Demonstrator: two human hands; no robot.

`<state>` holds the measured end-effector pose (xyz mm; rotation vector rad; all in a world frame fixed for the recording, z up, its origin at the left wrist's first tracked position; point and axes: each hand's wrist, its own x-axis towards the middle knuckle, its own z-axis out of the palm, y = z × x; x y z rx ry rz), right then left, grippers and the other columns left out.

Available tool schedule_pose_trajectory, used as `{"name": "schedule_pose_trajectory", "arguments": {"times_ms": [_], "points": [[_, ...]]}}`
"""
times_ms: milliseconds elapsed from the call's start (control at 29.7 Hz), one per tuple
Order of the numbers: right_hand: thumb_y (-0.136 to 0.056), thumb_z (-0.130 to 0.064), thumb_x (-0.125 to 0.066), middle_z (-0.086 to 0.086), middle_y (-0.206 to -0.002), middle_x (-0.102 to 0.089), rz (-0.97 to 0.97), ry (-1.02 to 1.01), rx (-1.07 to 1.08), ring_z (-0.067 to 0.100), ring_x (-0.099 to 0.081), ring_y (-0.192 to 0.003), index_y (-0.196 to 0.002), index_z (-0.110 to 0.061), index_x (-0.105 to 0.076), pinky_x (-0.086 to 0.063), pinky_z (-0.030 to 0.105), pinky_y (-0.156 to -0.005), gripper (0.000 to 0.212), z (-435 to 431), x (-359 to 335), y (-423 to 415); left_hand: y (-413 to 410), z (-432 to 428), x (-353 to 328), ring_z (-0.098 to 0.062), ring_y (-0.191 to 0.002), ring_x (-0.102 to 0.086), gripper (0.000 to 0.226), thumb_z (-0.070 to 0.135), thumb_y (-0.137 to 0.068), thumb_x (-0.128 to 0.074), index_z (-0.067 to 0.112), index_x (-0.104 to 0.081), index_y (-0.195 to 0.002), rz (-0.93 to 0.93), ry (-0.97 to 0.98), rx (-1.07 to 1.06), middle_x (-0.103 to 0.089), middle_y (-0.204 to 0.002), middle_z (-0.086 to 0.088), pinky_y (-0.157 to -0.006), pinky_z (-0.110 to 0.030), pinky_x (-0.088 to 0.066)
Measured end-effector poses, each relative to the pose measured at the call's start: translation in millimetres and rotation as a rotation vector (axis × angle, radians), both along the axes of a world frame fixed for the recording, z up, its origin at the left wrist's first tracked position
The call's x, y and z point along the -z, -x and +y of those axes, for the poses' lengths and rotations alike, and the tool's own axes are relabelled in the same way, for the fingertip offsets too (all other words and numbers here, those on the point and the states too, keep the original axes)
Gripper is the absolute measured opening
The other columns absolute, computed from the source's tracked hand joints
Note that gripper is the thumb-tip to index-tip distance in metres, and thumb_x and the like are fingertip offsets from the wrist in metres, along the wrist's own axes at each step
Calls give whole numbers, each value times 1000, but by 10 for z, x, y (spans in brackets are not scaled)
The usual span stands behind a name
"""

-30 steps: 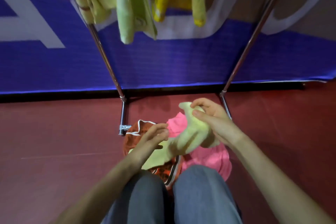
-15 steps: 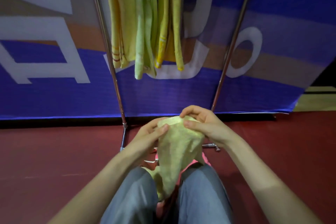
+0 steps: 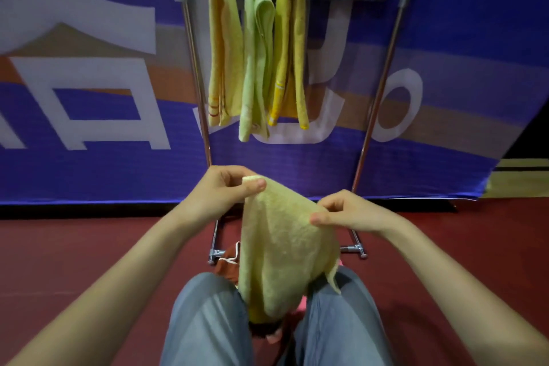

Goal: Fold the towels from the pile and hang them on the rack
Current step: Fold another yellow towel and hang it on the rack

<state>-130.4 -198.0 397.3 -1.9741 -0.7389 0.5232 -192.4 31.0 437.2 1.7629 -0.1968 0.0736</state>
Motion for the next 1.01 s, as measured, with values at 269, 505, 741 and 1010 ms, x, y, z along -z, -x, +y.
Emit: {"name": "schedule_pose_trajectory", "arguments": {"times_ms": [269, 505, 741, 1010], "points": [[-75, -46, -61, -1, -60, -39, 53, 145, 46, 13, -33, -61, -51, -20, -55, -25, 28, -58, 36, -233, 298, 66, 155, 222, -120, -6, -65, -66, 12, 22, -74, -62, 13, -69, -77, -15, 63, -94, -71, -65, 5, -66, -19, -56], [-89, -22, -53, -16, -40, -35, 152, 112, 239, -3, -30, -41, -55, -19, -43, -22, 12, -43, 35, -445, 731, 159, 212, 501, -124, -5, -67, -67, 15, 31, -66, -67, 19, -72, -73, -9, 135, -187, -72, -68, 5, -64, -17, -56], [-91, -13, -50, -11, -45, -53, 192, -155, 294, -4, -44, -43, -65, -11, -58, -33, 10, -44, 27, -180, 510, 308, 336, 322, 289, -2, -54, -64, 10, 7, -83, -60, 9, -67, -77, 91, 97, -301, -70, -55, 6, -53, -14, -53], [-91, -15, -48, -10, -53, -61, 318, -253, 184, -2, -53, -49, -81, -8, -64, -40, 9, -49, 20, 279, 305, 427, 364, -404, 740, -1, -56, -60, 10, 10, -83, -62, 11, -71, -79, 79, 74, -263, -67, -57, 9, -52, -16, -47]]}}
